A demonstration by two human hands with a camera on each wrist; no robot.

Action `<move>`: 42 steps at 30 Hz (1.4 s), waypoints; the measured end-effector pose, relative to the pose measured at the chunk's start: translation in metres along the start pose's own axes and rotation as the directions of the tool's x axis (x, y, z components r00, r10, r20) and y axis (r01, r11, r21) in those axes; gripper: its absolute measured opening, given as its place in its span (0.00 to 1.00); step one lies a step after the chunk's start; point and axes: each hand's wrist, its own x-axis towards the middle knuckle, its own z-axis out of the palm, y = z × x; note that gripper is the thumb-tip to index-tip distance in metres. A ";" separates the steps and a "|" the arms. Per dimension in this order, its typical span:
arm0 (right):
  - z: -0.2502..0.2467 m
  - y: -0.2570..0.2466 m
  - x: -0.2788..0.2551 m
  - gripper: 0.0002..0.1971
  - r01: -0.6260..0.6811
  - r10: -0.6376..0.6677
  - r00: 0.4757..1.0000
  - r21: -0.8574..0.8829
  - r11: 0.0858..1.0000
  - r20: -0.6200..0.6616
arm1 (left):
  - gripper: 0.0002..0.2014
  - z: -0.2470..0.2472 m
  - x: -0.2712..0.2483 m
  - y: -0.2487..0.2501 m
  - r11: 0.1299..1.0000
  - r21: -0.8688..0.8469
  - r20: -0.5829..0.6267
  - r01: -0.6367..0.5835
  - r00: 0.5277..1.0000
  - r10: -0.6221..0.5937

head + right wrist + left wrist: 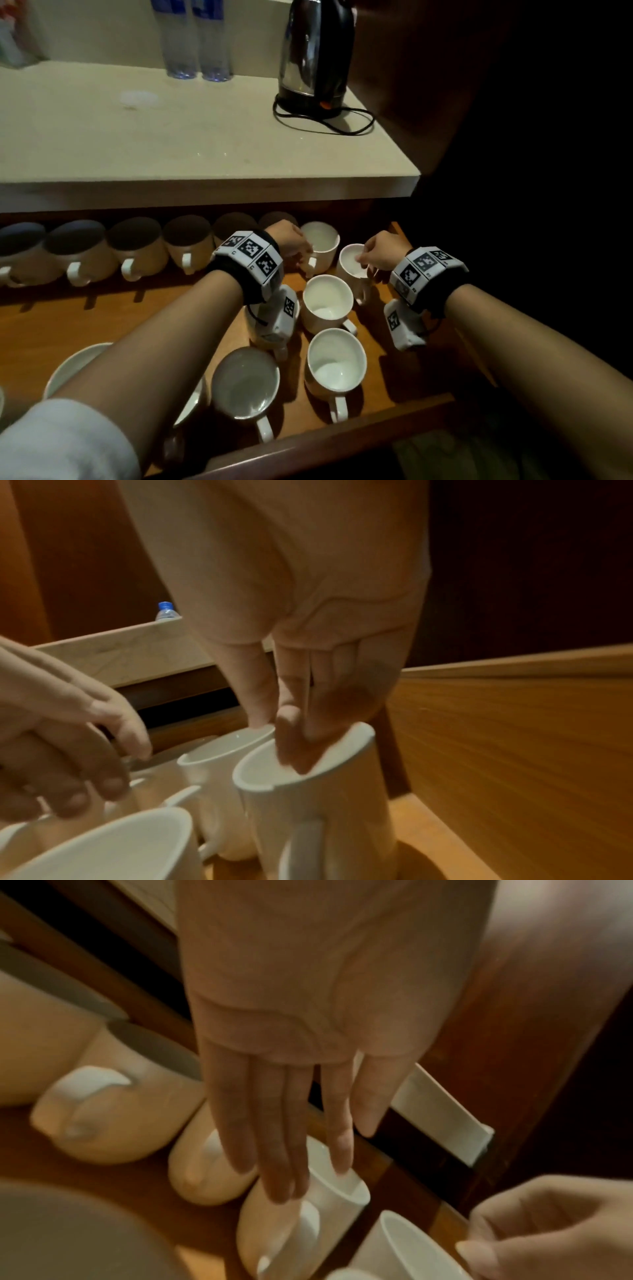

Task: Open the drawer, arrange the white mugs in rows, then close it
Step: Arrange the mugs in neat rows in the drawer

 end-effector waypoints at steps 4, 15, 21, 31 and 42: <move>0.003 0.012 -0.006 0.08 -0.005 0.006 0.998 -0.015 1.000 0.064 | 0.12 0.014 -0.001 0.004 0.989 0.151 0.049 -0.010 0.999 0.003; 0.012 0.016 -0.008 0.16 0.062 -0.029 0.968 -0.125 0.990 0.249 | 0.12 0.026 0.006 0.004 0.981 0.193 0.167 0.007 0.985 -0.039; 0.020 0.020 0.002 0.12 0.061 -0.053 0.988 -0.056 0.997 0.142 | 0.18 0.030 0.014 0.005 0.978 0.206 0.191 -0.018 0.981 -0.022; 0.016 0.021 0.022 0.14 0.019 -0.019 0.999 0.008 1.000 0.041 | 0.15 0.037 0.022 0.003 0.999 -0.007 0.188 -0.036 0.981 0.037; 0.016 0.011 0.040 0.12 0.003 -0.003 1.000 -0.025 1.000 -0.012 | 0.09 0.030 0.029 0.002 0.999 0.017 0.189 -0.031 0.982 0.027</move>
